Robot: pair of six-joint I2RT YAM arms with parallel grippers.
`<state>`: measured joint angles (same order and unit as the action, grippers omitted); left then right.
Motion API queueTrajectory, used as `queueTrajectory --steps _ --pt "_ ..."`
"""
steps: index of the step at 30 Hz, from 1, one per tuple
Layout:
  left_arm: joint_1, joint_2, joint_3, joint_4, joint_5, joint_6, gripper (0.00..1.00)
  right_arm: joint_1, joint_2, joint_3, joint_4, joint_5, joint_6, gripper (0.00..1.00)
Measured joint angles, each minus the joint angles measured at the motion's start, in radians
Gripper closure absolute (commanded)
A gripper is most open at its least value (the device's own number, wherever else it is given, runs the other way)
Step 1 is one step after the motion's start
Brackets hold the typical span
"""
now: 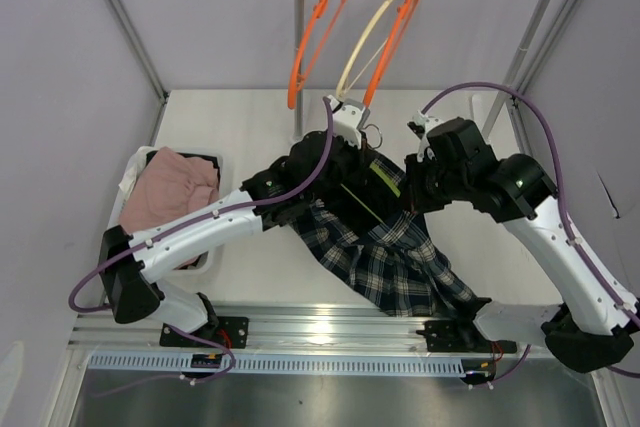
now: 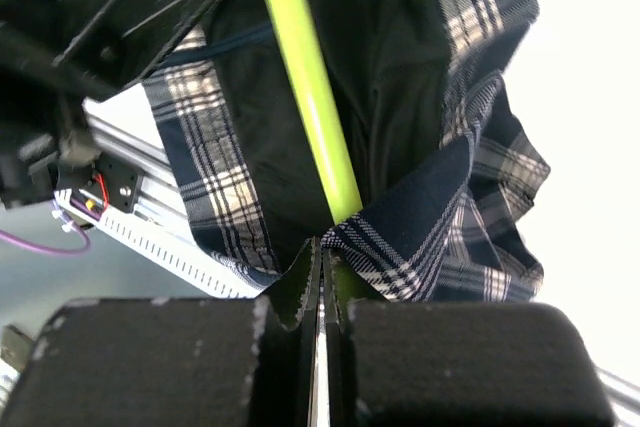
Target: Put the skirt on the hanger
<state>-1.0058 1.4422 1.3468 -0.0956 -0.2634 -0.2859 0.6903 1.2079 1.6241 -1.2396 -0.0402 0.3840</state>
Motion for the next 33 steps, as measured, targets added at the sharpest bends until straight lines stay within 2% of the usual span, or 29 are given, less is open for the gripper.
queueTrajectory --steps 3,7,10,12,17,20,33 --pt "0.006 -0.002 -0.011 0.002 0.037 0.0 1.0 0.005 -0.063 -0.086 0.07 -0.02 -0.032 0.94" --pt "0.003 -0.019 -0.028 0.009 0.113 -0.004 1.0 0.015 -0.135 -0.179 0.214 -0.028 -0.071 0.7" --pt "-0.023 -0.043 -0.046 0.012 0.19 -0.024 1.0 0.023 -0.157 -0.225 0.368 -0.03 -0.097 0.6" --pt "-0.026 -0.051 -0.055 0.014 0.222 -0.041 1.0 0.031 -0.182 -0.251 0.429 -0.029 -0.116 0.57" --pt "-0.026 -0.057 -0.059 0.016 0.27 -0.056 1.0 0.034 -0.243 -0.281 0.528 -0.012 -0.154 0.52" --pt "-0.026 -0.058 -0.059 0.016 0.279 -0.056 1.0 0.035 -0.266 -0.281 0.549 0.0 -0.185 0.45" --pt "0.019 -0.076 -0.059 0.014 0.351 -0.056 1.0 0.035 -0.282 -0.345 0.499 -0.023 -0.307 0.47"
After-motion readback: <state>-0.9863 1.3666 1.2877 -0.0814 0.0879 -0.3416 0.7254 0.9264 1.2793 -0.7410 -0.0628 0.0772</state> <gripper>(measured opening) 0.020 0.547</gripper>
